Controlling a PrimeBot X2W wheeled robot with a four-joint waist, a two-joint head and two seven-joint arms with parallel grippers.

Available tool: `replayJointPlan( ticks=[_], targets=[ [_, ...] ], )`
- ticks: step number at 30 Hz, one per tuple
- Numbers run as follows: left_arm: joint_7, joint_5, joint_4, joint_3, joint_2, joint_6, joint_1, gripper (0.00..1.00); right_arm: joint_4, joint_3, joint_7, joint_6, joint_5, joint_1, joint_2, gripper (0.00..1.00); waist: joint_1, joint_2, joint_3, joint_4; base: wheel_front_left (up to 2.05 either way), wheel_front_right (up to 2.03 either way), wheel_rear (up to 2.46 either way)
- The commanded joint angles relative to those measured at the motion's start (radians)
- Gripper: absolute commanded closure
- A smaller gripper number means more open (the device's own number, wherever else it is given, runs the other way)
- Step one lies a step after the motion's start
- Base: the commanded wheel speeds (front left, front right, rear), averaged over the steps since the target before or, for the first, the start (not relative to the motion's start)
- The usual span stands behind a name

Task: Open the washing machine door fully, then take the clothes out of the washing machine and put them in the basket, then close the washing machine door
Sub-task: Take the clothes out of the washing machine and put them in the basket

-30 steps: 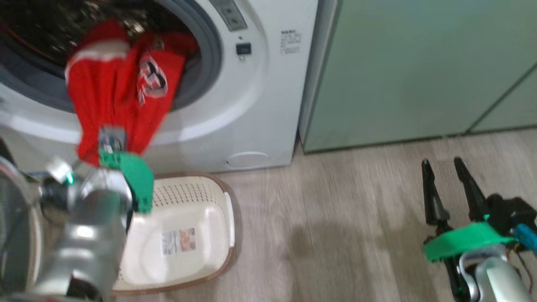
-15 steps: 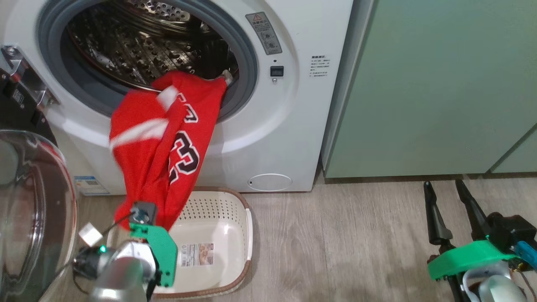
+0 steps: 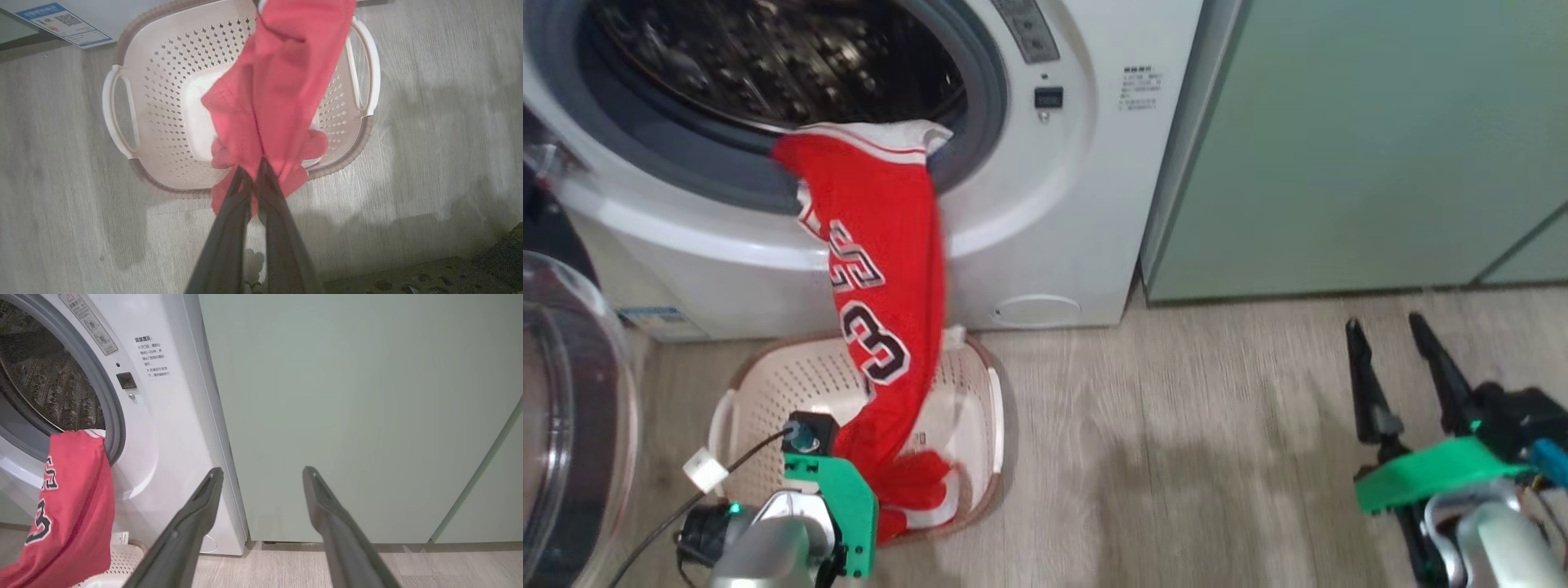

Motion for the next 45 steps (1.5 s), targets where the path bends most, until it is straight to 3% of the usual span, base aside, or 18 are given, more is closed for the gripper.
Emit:
replayJointPlan(
  ticks=[1, 5, 13, 21, 28, 29, 30, 31, 32, 45],
  targets=[
    [-0.014, -0.009, -0.015, 0.03, 0.022, 0.0, -0.04, 1.0, -0.038, 0.017, -0.006, -0.001, 0.006, -0.044, -0.022, 0.0, 0.0, 0.0, 0.045, -0.018, 0.0, 0.0, 0.0],
    [-0.028, -0.02, -0.015, 0.03, 0.024, -0.002, -0.073, 1.0, -0.048, 0.007, -0.006, -0.001, 0.003, -0.08, -0.03, 0.0, 0.0, 0.0, 0.125, -0.038, 0.0, 0.0, 0.0],
    [0.082, -0.053, -0.015, 0.048, 0.049, 0.034, -0.09, 1.0, -0.068, -0.003, -0.006, -0.001, -0.003, -0.137, -0.038, 0.0, 0.0, 0.0, 0.239, -0.073, 0.0, 0.0, 0.0],
    [0.045, -0.081, -0.015, 0.069, 0.067, 0.074, -0.148, 1.0, -0.088, -0.017, -0.006, -0.001, -0.009, -0.175, -0.04, 0.0, 0.0, 0.0, 0.327, -0.096, 0.0, 0.0, 0.0],
    [0.0, -0.095, -0.015, 0.074, 0.068, 0.095, -0.161, 1.0, -0.086, -0.019, -0.006, -0.001, -0.013, -0.18, -0.038, 0.0, 0.0, 0.0, 0.337, -0.102, 0.0, 0.0, 0.0],
    [-0.013, -0.097, -0.015, 0.075, 0.067, 0.096, -0.159, 0.89, -0.084, -0.02, -0.006, -0.001, -0.014, -0.179, -0.038, 0.0, 0.0, 0.0, 0.332, -0.102, 0.0, 0.0, 0.0],
    [-0.022, -0.1, -0.015, 0.075, 0.066, 0.094, -0.157, 0.55, -0.082, -0.02, -0.006, -0.001, -0.014, -0.176, -0.037, 0.0, 0.0, 0.0, 0.325, -0.101, 0.0, 0.0, 0.0],
    [-0.026, -0.106, -0.015, 0.077, 0.063, 0.089, -0.153, 0.15, -0.079, -0.022, -0.006, -0.001, -0.014, -0.172, -0.037, 0.0, 0.0, 0.0, 0.318, -0.099, 0.0, 0.0, 0.0],
    [-0.03, -0.111, -0.015, 0.08, 0.061, 0.085, -0.15, 0.0, -0.076, -0.022, -0.006, -0.001, -0.014, -0.169, -0.036, 0.0, 0.0, 0.0, 0.309, -0.098, 0.0, 0.0, 0.0],
    [-0.14, -0.179, -0.015, 0.115, 0.056, 0.04, -0.134, 0.0, -0.062, 0.0, -0.006, -0.001, -0.008, -0.142, -0.025, 0.0, 0.0, 0.0, 0.215, -0.094, 0.0, 0.0, 0.0]
  ],
)
